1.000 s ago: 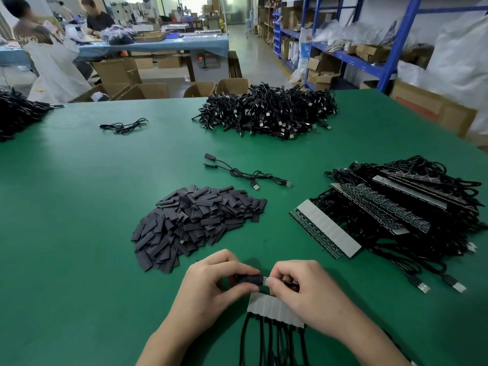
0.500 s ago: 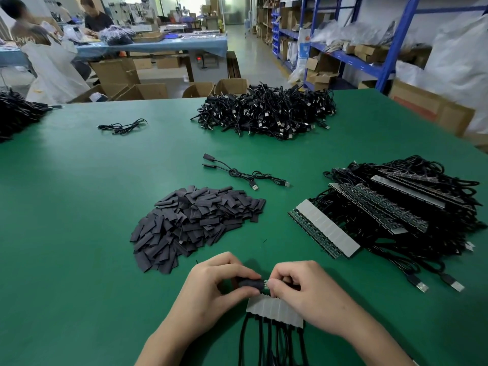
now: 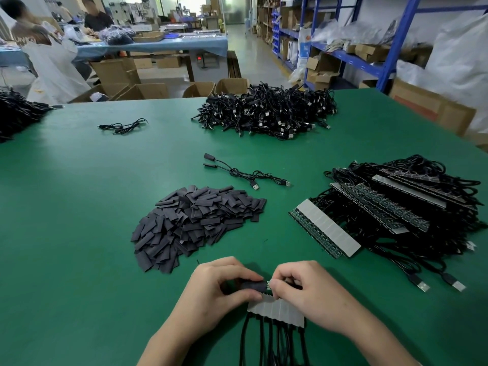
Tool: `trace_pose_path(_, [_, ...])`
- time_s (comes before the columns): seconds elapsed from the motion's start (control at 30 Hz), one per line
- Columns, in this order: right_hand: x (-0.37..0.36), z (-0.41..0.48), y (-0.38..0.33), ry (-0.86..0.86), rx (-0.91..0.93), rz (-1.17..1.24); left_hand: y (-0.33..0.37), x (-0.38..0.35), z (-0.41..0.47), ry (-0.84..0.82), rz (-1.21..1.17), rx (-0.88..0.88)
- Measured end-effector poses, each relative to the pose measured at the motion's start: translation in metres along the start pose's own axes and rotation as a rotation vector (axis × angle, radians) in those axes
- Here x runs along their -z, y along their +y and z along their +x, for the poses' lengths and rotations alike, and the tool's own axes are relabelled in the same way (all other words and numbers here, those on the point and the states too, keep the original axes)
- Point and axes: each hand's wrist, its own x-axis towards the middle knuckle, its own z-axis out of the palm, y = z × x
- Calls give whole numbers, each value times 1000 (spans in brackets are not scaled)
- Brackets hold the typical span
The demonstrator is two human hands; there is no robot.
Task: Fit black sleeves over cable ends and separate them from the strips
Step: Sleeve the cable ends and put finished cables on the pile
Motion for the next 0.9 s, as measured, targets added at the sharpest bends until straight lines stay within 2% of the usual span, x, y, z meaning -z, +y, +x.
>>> trace_pose_path(0.2, [-3, 0, -4, 19, 13, 30, 2, -3, -1, 52, 35, -30])
trace_pose_path(0.4, [8, -5, -2, 121, 29, -254, 3, -1, -2, 120, 92, -37])
trace_pose_path(0.9, [1, -1, -1, 136, 22, -57, 8, -1, -1, 193, 89, -41])
